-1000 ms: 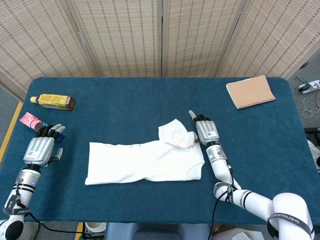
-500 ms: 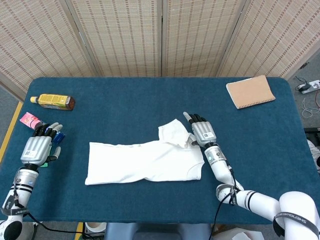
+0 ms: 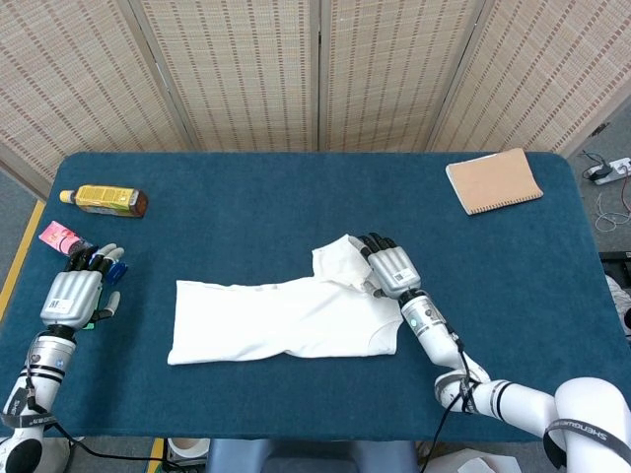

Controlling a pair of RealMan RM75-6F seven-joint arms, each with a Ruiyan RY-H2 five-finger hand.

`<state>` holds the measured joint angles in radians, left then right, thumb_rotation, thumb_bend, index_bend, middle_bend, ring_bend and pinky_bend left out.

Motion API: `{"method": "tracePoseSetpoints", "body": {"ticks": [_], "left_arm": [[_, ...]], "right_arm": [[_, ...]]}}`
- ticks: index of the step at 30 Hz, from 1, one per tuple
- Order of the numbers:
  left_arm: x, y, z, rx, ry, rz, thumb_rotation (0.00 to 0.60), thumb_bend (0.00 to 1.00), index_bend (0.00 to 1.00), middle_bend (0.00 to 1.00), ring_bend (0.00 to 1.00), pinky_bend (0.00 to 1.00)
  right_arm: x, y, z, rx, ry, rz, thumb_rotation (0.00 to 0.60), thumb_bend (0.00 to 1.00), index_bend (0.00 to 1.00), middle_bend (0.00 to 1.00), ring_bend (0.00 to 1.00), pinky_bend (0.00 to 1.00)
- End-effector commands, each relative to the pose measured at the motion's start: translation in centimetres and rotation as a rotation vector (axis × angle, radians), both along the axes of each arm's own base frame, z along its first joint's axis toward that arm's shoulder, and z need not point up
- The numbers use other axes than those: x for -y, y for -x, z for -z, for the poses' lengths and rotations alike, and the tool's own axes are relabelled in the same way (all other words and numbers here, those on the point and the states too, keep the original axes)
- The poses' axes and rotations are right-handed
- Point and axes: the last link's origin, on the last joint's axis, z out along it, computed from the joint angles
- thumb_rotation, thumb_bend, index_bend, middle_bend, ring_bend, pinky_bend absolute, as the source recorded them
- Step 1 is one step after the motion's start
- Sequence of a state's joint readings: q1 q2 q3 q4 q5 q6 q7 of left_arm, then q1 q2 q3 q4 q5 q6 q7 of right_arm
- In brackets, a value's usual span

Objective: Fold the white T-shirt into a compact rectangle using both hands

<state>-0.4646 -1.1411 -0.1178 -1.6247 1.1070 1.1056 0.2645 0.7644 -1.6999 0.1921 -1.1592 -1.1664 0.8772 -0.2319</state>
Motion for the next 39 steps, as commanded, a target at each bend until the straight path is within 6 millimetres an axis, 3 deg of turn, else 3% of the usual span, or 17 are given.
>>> {"method": "tracePoseSetpoints", "body": {"ticks": [1, 7, 16, 25, 33, 39], "left_arm": [[0.1, 0.0, 0.0, 0.000, 0.002, 0.000, 0.600, 0.47, 0.12, 0.09, 0.00, 0.03], [0.3, 0.2, 0.0, 0.008, 0.008, -0.004, 0.600, 0.47, 0.12, 0.08, 0.00, 0.02], [0.7, 0.4, -0.2, 0.032, 0.014, -0.015, 0.600, 0.47, 0.12, 0.08, 0.00, 0.02], [0.6, 0.7, -0.2, 0.041, 0.009, -0.022, 0.600, 0.47, 0.12, 0.08, 0.00, 0.02], [0.5, 0.8, -0.3, 0.050, 0.014, -0.027, 0.600, 0.47, 0.12, 0.08, 0.00, 0.02], [0.6, 0.7, -0.2, 0.052, 0.018, -0.027, 0.600, 0.47, 0.12, 0.07, 0.00, 0.02]], "right_arm": [[-0.6, 0.4, -0.4, -0.047, -0.001, -0.036, 0.600, 0.29, 0.09, 0.12, 0.05, 0.14], [-1.6, 1.1, -0.6, -0.113, 0.010, -0.101, 0.600, 0.29, 0.10, 0.12, 0.05, 0.14], [-1.5, 1.8, 0.0, -0.175, 0.045, -0.154, 0.600, 0.29, 0.20, 0.14, 0.05, 0.14], [-1.5, 1.5, 1.3, -0.161, 0.073, -0.201, 0.600, 0.29, 0.25, 0.17, 0.05, 0.14], [-2.0, 1.7, 1.6, -0.121, 0.105, -0.243, 0.600, 0.32, 0.46, 0.26, 0.10, 0.14], [-1.7, 2.2, 1.6, -0.141, 0.113, -0.238, 0.600, 0.33, 0.54, 0.27, 0.10, 0.14]]}}
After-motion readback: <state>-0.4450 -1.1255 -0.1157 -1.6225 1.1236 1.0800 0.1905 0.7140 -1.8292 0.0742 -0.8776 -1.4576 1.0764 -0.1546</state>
